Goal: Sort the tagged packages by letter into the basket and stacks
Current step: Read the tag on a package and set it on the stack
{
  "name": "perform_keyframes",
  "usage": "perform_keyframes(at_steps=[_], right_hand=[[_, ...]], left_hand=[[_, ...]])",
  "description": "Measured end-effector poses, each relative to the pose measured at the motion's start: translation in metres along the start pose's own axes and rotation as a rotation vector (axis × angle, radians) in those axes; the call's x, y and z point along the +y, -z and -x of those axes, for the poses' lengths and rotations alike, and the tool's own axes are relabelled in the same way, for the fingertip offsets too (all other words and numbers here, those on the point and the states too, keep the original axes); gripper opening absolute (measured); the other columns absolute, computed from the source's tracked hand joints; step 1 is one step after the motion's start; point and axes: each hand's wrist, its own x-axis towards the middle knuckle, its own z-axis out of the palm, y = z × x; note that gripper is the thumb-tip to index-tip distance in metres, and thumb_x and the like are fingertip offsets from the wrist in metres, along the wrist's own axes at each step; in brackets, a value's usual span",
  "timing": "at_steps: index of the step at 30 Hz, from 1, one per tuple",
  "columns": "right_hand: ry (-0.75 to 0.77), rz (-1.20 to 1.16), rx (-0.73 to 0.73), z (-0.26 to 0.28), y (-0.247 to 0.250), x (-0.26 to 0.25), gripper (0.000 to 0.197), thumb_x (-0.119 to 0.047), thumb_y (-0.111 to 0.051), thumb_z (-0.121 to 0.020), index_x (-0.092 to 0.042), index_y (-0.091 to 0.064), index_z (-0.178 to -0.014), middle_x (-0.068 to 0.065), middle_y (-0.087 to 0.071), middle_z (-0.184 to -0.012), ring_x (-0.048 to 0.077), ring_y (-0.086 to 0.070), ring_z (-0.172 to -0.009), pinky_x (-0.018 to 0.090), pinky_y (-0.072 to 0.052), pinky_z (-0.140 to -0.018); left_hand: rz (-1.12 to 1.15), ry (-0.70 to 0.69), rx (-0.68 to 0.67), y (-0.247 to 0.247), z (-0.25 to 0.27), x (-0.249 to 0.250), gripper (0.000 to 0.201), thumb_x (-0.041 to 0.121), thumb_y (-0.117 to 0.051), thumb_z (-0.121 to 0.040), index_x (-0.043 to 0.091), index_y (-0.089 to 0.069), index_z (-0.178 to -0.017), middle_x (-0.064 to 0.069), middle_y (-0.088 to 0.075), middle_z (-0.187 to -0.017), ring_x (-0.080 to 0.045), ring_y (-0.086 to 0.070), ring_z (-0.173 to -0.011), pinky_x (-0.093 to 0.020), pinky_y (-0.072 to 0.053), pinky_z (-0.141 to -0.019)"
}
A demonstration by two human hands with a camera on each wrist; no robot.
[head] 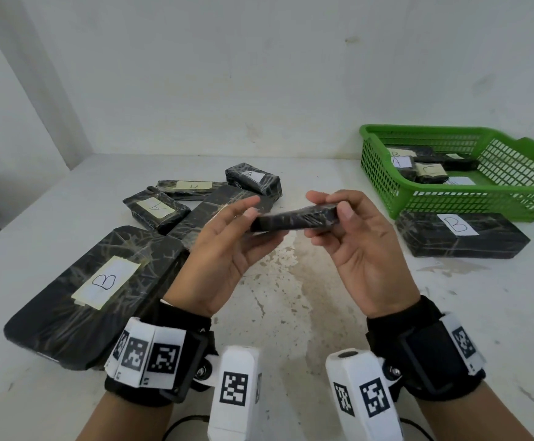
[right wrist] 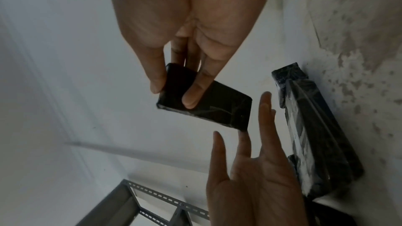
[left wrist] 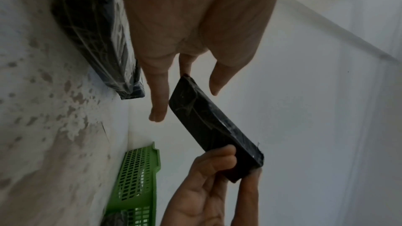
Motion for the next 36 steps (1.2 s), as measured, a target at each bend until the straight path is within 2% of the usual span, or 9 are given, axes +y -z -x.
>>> perform_keyframes(at_steps=[3, 7, 9, 12, 15, 18, 25, 31, 36], right_hand=[[0.09, 0.108, 0.04, 0.0, -0.003, 0.002, 0.028, -0.024, -0.071, -0.076, -0.006, -0.063, -0.096, 0.012, -0.07, -0.107, 0.023, -0.071, -0.081, 0.025, -0.057, -0.071], [0.102, 0.149, 0.03, 0.002, -0.004, 0.003, 0.022, -0.017, -0.051, -0.1, -0.001, -0.064, -0.106, 0.011, -0.073, -0.104, 0.025, -0.071, -0.088, 0.027, -0.057, -0.078], [0.095, 0.164, 0.022, 0.002, -0.003, 0.002, 0.028, -0.009, -0.041, -0.097, 0.001, -0.064, -0.111, 0.012, -0.074, -0.105, 0.027, -0.071, -0.091, 0.028, -0.056, -0.079], [0.099, 0.234, 0.024, 0.002, -0.003, 0.006, 0.026, -0.007, -0.048, -0.096, 0.001, -0.064, -0.114, 0.016, -0.072, -0.109, 0.029, -0.071, -0.097, 0.029, -0.056, -0.083], [0.125, 0.297, 0.012, 0.004, -0.005, 0.012, 0.028, -0.015, -0.057, -0.092, -0.001, -0.066, -0.114, 0.021, -0.069, -0.115, 0.03, -0.069, -0.104, 0.032, -0.055, -0.086], [0.117, 0.306, -0.003, 0.006, -0.007, 0.015, 0.028, -0.021, -0.061, -0.092, -0.003, -0.067, -0.113, 0.017, -0.069, -0.116, 0.028, -0.068, -0.104, 0.031, -0.054, -0.085], [0.14, 0.431, 0.075, 0.005, -0.008, 0.017, 0.02, -0.015, -0.062, -0.088, -0.004, -0.07, -0.103, 0.013, -0.074, -0.101, 0.022, -0.071, -0.076, 0.026, -0.055, -0.073], [0.102, 0.373, 0.089, 0.006, -0.008, 0.021, 0.024, -0.023, -0.067, -0.089, -0.003, -0.072, -0.101, 0.009, -0.075, -0.095, 0.022, -0.07, -0.076, 0.025, -0.054, -0.071], [0.13, 0.373, 0.098, 0.007, -0.009, 0.016, 0.021, -0.014, -0.065, -0.084, -0.001, -0.071, -0.099, 0.011, -0.073, -0.09, 0.019, -0.067, -0.067, 0.025, -0.053, -0.066]], left_hand=[[-0.118, -0.002, -0.039, 0.001, 0.0, -0.003, 0.058, 0.019, -0.069, -0.086, 0.013, -0.048, -0.14, -0.02, -0.057, -0.138, -0.039, -0.07, -0.102, -0.037, -0.06, -0.084], [-0.189, -0.093, -0.077, 0.004, 0.001, -0.004, 0.075, 0.022, -0.066, -0.08, 0.037, -0.038, -0.148, -0.001, -0.039, -0.153, -0.032, -0.071, -0.104, -0.031, -0.058, -0.081], [-0.207, -0.133, -0.117, 0.003, 0.002, -0.003, 0.073, 0.025, -0.068, -0.081, 0.04, -0.039, -0.147, 0.008, -0.036, -0.153, -0.03, -0.07, -0.107, -0.03, -0.058, -0.084], [-0.222, -0.143, -0.205, 0.0, 0.005, -0.004, 0.055, 0.032, -0.071, -0.076, 0.031, -0.063, -0.131, 0.016, -0.046, -0.15, -0.028, -0.068, -0.111, -0.029, -0.056, -0.086], [-0.227, -0.165, -0.208, -0.003, 0.007, -0.009, 0.036, 0.029, -0.072, -0.074, 0.026, -0.076, -0.109, 0.01, -0.058, -0.14, -0.024, -0.06, -0.125, -0.027, -0.056, -0.086], [-0.253, -0.256, -0.143, -0.003, 0.007, -0.012, 0.016, 0.013, -0.076, -0.081, 0.018, -0.079, -0.096, -0.004, -0.075, -0.112, -0.02, -0.071, -0.106, -0.024, -0.057, -0.08], [-0.31, -0.267, -0.116, -0.004, 0.009, -0.013, 0.018, 0.01, -0.072, -0.08, 0.01, -0.077, -0.097, -0.009, -0.077, -0.099, -0.023, -0.074, -0.094, -0.029, -0.058, -0.082], [-0.313, -0.265, -0.07, -0.006, 0.01, -0.012, 0.027, 0.014, -0.07, -0.073, 0.003, -0.073, -0.097, -0.011, -0.077, -0.094, -0.021, -0.075, -0.087, -0.024, -0.058, -0.074], [-0.279, -0.261, -0.119, -0.004, 0.009, -0.014, 0.022, 0.007, -0.072, -0.08, 0.002, -0.072, -0.101, -0.011, -0.077, -0.099, -0.023, -0.074, -0.092, -0.026, -0.057, -0.078]])
